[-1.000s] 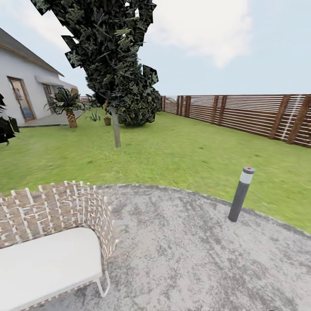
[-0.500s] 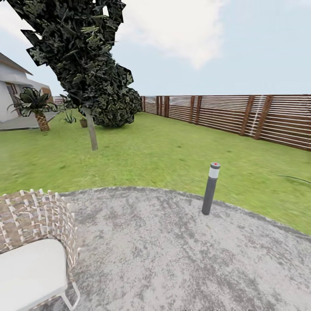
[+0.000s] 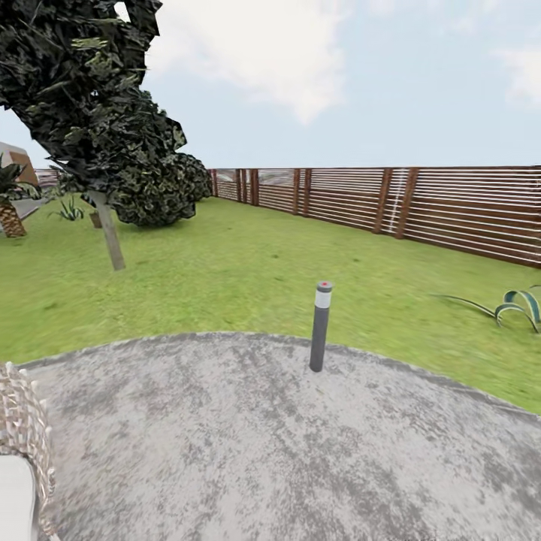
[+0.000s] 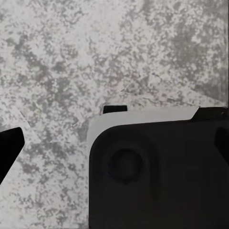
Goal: Take the three Easter eggs out of the wicker basket on the lawn in the garden, then place them on the lawn next to a single tree (choose any tree) so that all three eggs are next to the same tree and none are left in the basket.
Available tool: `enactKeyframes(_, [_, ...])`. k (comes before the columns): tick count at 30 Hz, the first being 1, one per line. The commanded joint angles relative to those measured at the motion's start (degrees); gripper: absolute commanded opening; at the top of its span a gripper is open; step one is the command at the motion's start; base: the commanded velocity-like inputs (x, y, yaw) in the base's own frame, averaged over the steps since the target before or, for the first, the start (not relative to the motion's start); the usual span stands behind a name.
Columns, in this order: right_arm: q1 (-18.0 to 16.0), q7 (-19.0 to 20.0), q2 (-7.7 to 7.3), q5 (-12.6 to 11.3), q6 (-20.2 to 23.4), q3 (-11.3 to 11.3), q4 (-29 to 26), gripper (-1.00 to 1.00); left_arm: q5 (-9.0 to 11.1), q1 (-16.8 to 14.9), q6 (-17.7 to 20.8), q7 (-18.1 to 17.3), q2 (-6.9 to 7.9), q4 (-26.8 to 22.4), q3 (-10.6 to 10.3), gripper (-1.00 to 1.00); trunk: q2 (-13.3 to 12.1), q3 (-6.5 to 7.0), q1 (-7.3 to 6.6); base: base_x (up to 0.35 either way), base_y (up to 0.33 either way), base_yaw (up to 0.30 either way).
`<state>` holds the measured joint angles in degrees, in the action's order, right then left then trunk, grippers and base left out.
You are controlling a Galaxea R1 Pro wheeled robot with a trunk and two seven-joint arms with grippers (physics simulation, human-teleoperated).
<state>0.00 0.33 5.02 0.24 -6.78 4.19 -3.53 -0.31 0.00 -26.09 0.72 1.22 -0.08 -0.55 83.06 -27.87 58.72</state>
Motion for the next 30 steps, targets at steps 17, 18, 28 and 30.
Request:
enactKeyframes(17, [0.0,0.0,-0.01,-0.1,-0.1,0.4,-0.1,1.0,0.0,0.0,-0.2,0.1,0.01,0.0,-0.1,1.0,0.0,0.37,0.01,0.118,-0.282,-0.234])
enactKeyframes(18, [0.0,0.0,-0.01,-0.1,-0.1,0.4,-0.1,1.0,0.0,0.0,-0.2,0.1,0.01,0.0,-0.1,1.0,0.0,0.38,0.01,0.122,-0.28,-0.055])
enactKeyframes(28, [0.0,0.0,0.05,-0.2,-0.1,0.5,-0.1,1.0,0.0,0.0,-0.2,0.1,0.01,0.0,-0.1,1.0,0.0,0.39,0.01,0.134,-0.181,0.094])
enactKeyframes(30, [0.0,0.0,0.06,-0.2,-0.1,0.5,-0.1,1.0,0.0,0.0,-0.2,0.1,0.01,0.0,-0.1,1.0,0.0,0.39,0.01,0.141,-0.094,0.255])
